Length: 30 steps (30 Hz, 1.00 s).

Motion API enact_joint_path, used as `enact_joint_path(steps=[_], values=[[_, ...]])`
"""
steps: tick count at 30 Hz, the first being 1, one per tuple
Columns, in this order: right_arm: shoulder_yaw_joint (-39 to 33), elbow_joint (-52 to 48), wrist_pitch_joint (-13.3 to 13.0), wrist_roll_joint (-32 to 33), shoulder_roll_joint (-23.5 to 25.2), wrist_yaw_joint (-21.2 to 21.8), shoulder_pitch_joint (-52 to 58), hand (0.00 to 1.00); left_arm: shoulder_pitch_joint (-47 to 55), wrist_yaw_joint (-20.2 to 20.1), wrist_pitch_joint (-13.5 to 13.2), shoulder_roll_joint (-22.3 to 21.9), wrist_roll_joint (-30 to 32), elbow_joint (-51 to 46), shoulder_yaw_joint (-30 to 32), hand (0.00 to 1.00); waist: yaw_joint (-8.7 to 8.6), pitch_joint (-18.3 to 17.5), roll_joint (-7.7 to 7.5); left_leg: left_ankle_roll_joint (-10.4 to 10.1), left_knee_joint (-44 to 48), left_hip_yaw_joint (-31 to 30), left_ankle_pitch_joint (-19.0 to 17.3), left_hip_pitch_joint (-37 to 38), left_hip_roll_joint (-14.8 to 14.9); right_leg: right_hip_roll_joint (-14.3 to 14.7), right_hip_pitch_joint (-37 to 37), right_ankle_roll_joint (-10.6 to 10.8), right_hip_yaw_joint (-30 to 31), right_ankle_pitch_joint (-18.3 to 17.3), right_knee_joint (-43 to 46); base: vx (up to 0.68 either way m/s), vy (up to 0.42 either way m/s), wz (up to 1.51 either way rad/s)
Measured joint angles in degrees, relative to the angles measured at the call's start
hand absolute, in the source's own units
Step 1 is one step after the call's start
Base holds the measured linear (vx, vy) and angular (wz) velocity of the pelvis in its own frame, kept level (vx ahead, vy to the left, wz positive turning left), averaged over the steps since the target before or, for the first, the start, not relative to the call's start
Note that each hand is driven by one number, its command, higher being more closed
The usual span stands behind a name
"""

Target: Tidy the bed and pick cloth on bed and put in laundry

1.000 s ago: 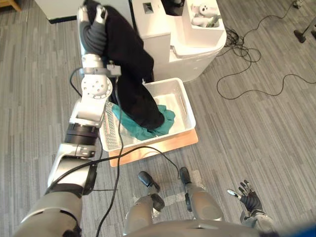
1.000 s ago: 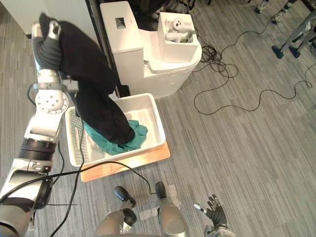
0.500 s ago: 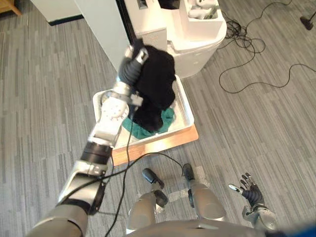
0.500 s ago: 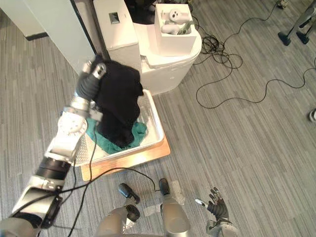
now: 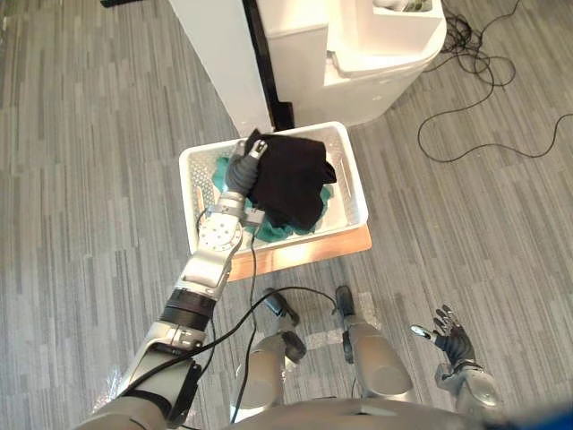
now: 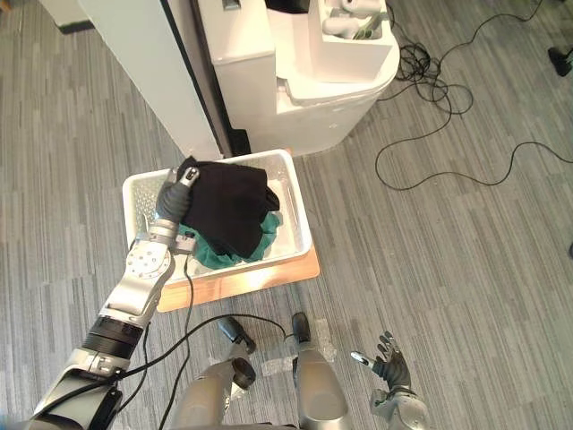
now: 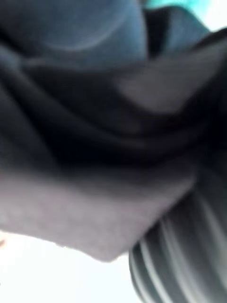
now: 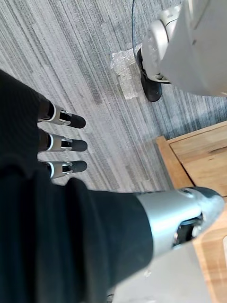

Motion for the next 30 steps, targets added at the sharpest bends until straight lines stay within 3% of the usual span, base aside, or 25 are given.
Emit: enact_joint_path(steps=[4,5,10,23,30], values=[[0.6,-1.9,1.1,0.0,0.0,-0.4,-0.7,0.00,1.1,-0.4,1.0,-1.7,1.0,3.6,0.4,1.00,0.07,1.0,0.01,-0.1,0.0,-0.2,-0.1,0.2,0.0,0.0,-0.2,-0.2,-0.6,-0.5,1.3,0.08,-0.003,0.05],[0.8,-2.2,1.2,0.1,0.0,-0.5,-0.7,0.00,1.3,-0.4,1.0,-2.1,1.2,4.0,0.4,0.00,0.13,1.0,0.01,-0.2,0.0,-0.3,-0.1,0.3,0.0,0.0,-0.2,-0.2,-0.7,-0.6,1.5,0.09,-0.012,0.05],[2.0,-2.9,2.2,0.1,0.0,-1.2,-0.8,0.00,3.1,0.1,1.3,-3.8,2.3,4.8,0.3,0.00,0.92,1.2,-0.25,-1.0,4.5,0.1,-2.9,0.2,1.0,-0.4,-0.2,-0.6,-0.7,-2.5,4.0,0.09,-0.026,-0.03],[3.2,-3.1,2.4,0.0,0.0,-1.5,-0.8,0.00,3.2,1.9,2.2,-4.0,2.2,6.8,2.1,0.00,0.94,1.2,-0.20,-1.4,4.5,-0.1,-3.2,2.2,1.2,-0.4,2.0,-0.6,-1.5,-2.9,4.1,0.05,-0.011,0.02],[0.6,-1.0,2.3,-0.2,0.4,-1.2,0.6,0.00,3.7,0.8,2.3,-2.1,0.5,0.5,4.6,0.00,0.72,1.0,-0.09,-1.4,3.7,-0.8,-3.1,4.9,0.7,-0.8,5.3,-0.5,-2.9,-3.1,3.0,0.03,-0.003,0.07]])
